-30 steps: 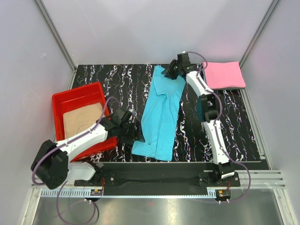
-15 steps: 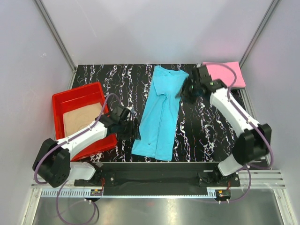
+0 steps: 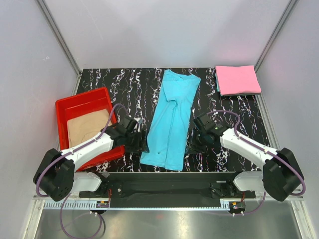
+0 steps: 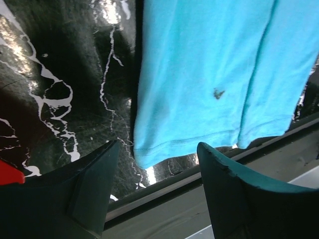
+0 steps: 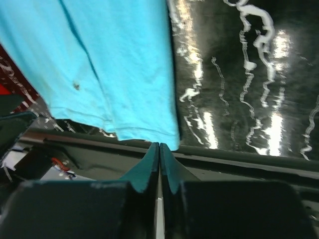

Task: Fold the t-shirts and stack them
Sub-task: Fold the tshirt

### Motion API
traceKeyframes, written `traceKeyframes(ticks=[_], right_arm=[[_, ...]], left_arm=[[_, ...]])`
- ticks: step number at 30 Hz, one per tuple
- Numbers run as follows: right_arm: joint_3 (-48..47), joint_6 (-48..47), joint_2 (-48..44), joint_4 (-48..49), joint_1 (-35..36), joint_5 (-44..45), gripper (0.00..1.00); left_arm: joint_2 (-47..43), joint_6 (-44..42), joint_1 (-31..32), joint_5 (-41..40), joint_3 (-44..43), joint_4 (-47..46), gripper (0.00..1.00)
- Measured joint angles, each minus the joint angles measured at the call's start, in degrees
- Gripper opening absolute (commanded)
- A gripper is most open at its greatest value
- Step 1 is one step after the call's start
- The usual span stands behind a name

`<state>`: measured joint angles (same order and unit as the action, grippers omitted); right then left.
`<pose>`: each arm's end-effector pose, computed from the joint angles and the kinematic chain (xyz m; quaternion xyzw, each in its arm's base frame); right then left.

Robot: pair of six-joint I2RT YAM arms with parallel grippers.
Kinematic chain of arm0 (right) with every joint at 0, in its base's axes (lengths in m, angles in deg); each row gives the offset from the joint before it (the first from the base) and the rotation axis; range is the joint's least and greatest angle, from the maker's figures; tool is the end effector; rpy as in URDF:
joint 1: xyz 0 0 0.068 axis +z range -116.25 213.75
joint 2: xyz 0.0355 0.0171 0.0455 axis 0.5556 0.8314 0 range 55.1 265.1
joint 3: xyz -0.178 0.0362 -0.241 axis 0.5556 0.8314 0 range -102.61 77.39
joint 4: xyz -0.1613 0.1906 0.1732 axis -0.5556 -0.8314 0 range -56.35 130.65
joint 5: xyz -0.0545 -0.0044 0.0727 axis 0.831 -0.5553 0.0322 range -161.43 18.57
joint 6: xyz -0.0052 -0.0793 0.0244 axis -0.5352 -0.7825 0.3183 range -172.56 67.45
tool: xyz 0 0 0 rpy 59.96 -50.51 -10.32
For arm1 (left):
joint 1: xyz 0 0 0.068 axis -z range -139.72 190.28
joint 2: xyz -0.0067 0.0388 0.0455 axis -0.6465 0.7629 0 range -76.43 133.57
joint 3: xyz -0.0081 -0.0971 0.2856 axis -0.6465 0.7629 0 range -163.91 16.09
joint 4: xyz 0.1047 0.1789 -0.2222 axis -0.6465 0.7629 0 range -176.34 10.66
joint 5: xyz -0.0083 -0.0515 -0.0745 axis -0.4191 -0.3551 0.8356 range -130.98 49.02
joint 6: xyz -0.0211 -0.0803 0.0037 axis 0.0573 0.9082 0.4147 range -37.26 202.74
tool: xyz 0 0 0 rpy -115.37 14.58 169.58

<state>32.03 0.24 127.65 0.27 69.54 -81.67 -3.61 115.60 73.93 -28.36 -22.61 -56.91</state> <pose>0.2136 0.1699 0.1803 0.1273 0.9688 0.1980 0.0775 0.2170 -0.1636 0.1515 0.0318 0.9674 -0.2142 0.1315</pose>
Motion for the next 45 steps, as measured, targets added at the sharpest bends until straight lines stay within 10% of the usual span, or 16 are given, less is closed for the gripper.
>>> traceKeyframes(ticks=[19, 26, 45], right_arm=[[6.4, -2.5, 13.3, 15.2, 0.4, -7.2, 0.0], [3.0, -3.9, 11.1, 8.9, 0.5, -4.2, 0.31], [9.0, 8.2, 4.7, 9.3, 8.0, -3.8, 0.31]], left_arm=[[0.8, 1.5, 0.0, 0.8, 1.0, -1.5, 0.69], [0.8, 1.1, 0.0, -0.5, 0.8, 0.7, 0.69], [0.8, -0.3, 0.4, -0.3, -0.1, 1.7, 0.62]])
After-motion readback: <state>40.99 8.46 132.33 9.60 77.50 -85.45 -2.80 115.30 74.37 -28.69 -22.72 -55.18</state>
